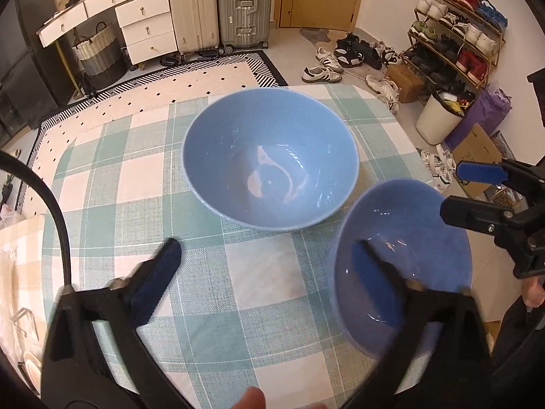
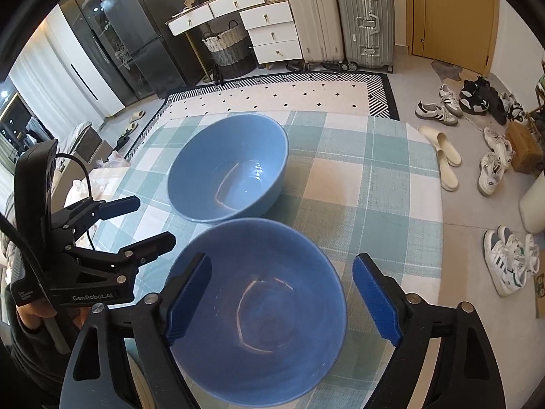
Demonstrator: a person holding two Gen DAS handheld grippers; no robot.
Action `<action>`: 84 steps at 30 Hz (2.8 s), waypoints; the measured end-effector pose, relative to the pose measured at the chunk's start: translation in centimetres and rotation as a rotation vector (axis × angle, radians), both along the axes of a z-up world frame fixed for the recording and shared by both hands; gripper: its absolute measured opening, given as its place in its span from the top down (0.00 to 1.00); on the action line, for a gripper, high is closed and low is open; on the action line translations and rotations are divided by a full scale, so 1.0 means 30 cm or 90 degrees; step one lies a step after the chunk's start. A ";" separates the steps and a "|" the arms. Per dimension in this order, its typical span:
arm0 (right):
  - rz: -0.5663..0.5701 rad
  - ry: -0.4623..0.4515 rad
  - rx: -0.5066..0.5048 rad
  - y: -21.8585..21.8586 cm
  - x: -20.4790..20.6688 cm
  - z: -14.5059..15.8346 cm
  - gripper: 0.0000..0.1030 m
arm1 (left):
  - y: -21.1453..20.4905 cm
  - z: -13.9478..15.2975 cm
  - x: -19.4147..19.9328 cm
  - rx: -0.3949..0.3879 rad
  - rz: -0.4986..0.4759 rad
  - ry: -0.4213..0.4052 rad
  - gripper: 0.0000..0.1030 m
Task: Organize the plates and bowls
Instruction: 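Move both grippers to the rim of the nested blue bowls, then close both grippers on the rim of the nested blue bowls, then lift the nested bowls with both grippers and carry them over a third blue bowl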
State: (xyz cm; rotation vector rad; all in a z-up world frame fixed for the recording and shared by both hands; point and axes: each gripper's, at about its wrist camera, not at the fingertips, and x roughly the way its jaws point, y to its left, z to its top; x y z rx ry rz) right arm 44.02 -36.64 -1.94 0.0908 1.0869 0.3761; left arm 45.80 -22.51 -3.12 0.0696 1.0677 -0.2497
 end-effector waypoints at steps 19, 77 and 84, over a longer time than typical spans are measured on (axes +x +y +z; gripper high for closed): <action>-0.002 0.024 0.019 0.072 0.154 -0.057 0.15 | 0.084 -0.024 0.140 -0.020 0.048 0.010 0.02; 0.004 0.004 -0.041 0.239 0.259 -0.075 0.74 | 0.158 -0.112 0.265 -0.022 0.049 0.013 0.73; -0.001 -0.021 -0.039 0.246 0.207 -0.004 0.74 | 0.160 -0.025 0.202 -0.013 0.043 -0.023 0.73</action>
